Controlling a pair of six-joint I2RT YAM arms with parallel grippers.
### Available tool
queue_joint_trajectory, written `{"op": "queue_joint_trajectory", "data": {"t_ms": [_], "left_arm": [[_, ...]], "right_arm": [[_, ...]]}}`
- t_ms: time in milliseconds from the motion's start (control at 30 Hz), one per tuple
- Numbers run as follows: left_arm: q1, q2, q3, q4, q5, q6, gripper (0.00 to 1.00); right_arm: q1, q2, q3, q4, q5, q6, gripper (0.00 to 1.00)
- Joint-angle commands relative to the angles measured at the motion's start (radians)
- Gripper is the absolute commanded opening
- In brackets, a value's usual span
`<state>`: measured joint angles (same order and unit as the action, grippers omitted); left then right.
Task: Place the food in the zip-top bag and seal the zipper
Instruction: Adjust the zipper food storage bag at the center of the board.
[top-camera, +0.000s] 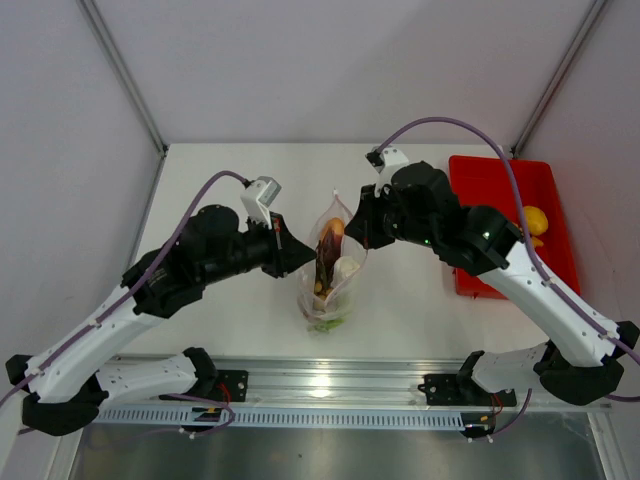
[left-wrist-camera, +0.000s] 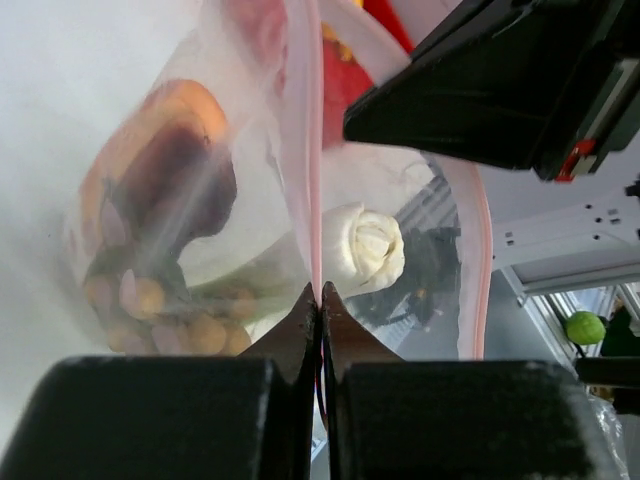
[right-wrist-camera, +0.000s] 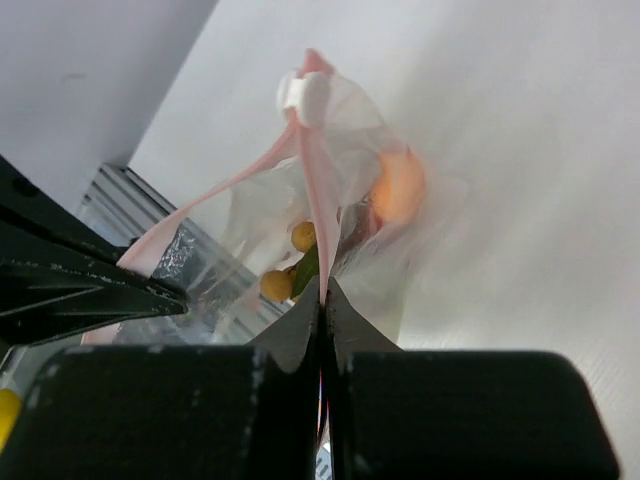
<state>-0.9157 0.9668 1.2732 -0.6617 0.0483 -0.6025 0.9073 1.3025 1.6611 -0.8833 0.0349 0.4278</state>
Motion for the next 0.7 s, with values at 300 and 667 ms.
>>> {"op": "queue_joint_trajectory", "data": {"t_ms": [300, 667], "left_arm": [[0.089, -0.039, -0.225, 0.14, 0.11, -0.039, 0.0], [0.138, -0.011, -0.109, 0.105, 0.102, 0.01, 0.0]], "right_arm": [[-0.045, -0.019, -0.193, 0.112, -0.035, -0.003, 0.0], [-0.048, 0.018, 0.064, -0.034, 0.051, -0.035, 0.48]]}}
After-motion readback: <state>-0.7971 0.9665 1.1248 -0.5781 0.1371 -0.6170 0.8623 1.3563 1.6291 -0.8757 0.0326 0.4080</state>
